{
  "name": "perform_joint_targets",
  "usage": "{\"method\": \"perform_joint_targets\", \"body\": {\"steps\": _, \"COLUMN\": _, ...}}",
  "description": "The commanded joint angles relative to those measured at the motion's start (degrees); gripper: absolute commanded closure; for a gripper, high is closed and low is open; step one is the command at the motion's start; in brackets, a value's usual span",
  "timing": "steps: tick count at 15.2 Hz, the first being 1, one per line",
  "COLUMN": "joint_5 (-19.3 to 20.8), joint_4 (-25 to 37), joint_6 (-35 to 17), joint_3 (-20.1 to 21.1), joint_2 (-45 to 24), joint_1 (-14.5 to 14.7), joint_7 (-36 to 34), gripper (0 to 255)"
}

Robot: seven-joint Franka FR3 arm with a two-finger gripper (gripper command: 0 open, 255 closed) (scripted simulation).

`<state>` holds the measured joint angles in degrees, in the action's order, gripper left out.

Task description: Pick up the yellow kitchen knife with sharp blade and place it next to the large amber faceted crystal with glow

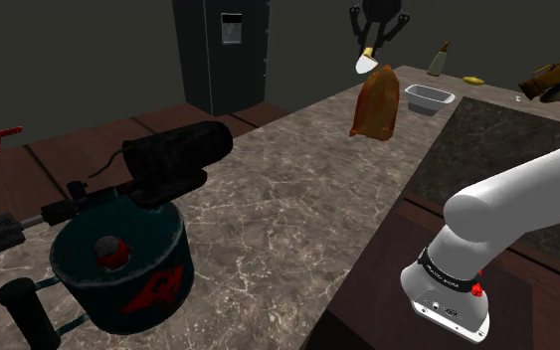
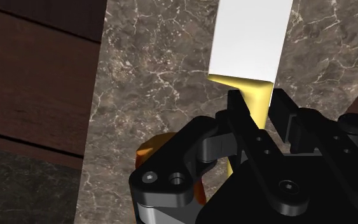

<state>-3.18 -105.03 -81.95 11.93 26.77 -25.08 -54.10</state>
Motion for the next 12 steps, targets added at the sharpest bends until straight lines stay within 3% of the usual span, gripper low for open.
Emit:
{"method": "perform_joint_targets", "body": {"steps": 1, "joint_5": 0.5, "joint_4": -1.5, "joint_6": 0.2, "joint_3": -2.2, "joint_2": 1.6, "joint_1": -0.5, "joint_7": 2.8, "gripper": 255}}
{"method": "perform_joint_targets", "body": {"steps": 12, "joint_5": 5.9, "joint_4": -5.6, "joint_6": 0.7, "joint_3": -14.8, "joint_2": 6.3, "joint_1": -4.0, "joint_7": 18.5, "gripper": 255}}
